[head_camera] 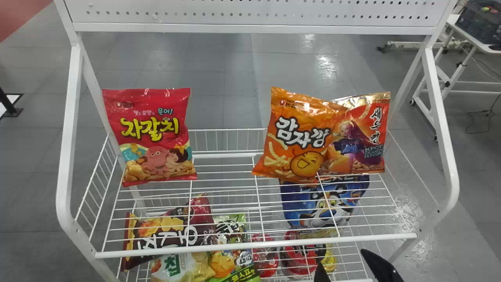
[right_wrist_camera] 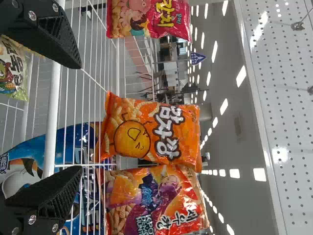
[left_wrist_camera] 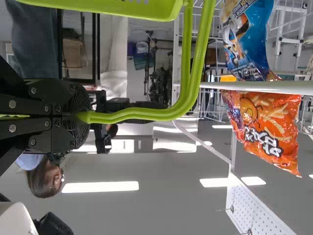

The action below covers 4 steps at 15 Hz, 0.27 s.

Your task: Hold basket handle with left hand then pick spicy shrimp crackers with right hand and place into basket

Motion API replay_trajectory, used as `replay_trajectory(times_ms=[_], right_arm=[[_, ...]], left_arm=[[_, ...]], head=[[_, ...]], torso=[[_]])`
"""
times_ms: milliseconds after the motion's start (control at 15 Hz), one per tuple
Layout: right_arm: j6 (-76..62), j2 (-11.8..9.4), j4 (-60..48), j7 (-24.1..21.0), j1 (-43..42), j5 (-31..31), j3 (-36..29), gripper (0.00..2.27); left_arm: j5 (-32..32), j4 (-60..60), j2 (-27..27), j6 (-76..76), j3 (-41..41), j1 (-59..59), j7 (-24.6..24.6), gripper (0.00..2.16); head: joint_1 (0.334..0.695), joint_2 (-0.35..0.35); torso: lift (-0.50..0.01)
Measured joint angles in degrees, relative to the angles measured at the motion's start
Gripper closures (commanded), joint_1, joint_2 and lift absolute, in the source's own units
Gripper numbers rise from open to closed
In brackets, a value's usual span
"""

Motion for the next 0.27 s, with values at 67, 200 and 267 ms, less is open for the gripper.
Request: replay_trajectory(times_ms=[67,200,267], right_arm=[[-0.06,0.0,0.0,0.01,0.0,0.0,0.0,0.07],[-0.16,0.0,0.0,-0.02,0.0,0.01,0.0,0.07],[-0.19,0.0,0.0,0.0,0.0,0.01,0.0,0.07]], left_arm=[[0.0,0.0,-0.01,0.0,-0.01,-0.04,0.0,2.13],[-0.03,0.0,-0.06,0.0,-0.01,-0.07,0.0,2.13],[-0.04,0.03,-0.08,0.0,-0.01,-0.07,0.0,2.13]], head=[[0.695,-0.065],[0.695,-0.066],[0.695,-0.067]], torso=[[-0.01],[-0.01],[-0.01]])
